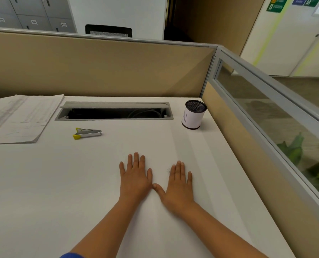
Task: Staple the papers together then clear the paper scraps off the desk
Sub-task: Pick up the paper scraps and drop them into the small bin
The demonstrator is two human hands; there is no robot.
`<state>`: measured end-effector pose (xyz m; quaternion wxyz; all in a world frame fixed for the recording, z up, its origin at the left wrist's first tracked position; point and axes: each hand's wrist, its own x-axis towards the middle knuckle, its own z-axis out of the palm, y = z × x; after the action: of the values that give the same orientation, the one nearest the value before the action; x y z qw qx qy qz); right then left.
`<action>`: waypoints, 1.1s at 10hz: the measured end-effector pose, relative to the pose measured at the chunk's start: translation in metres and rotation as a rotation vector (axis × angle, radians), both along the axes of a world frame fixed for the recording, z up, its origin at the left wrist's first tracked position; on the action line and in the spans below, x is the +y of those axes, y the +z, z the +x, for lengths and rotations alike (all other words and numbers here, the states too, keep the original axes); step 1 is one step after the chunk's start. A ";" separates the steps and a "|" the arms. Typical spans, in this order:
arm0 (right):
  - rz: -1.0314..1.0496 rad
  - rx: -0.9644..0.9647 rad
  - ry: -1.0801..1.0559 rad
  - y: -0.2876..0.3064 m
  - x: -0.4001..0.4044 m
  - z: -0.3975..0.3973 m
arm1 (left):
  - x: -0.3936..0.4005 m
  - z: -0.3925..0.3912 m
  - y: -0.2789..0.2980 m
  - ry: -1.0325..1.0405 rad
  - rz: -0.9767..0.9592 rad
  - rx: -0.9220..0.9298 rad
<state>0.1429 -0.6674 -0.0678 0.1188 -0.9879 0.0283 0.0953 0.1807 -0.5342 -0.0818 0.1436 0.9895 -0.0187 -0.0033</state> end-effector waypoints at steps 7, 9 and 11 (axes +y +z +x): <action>0.009 0.002 0.388 0.031 -0.030 0.036 | 0.001 0.000 -0.001 -0.004 -0.036 -0.011; 0.159 -0.003 0.246 0.038 -0.031 0.047 | 0.001 0.001 -0.002 -0.008 -0.033 -0.023; 0.230 -0.023 0.190 0.041 -0.040 0.046 | 0.001 0.002 -0.003 -0.005 -0.033 -0.037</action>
<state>0.1893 -0.7072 -0.0268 0.2220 -0.9670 -0.0779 0.0972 0.1824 -0.5331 -0.0852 0.1593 0.9868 -0.0239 0.0150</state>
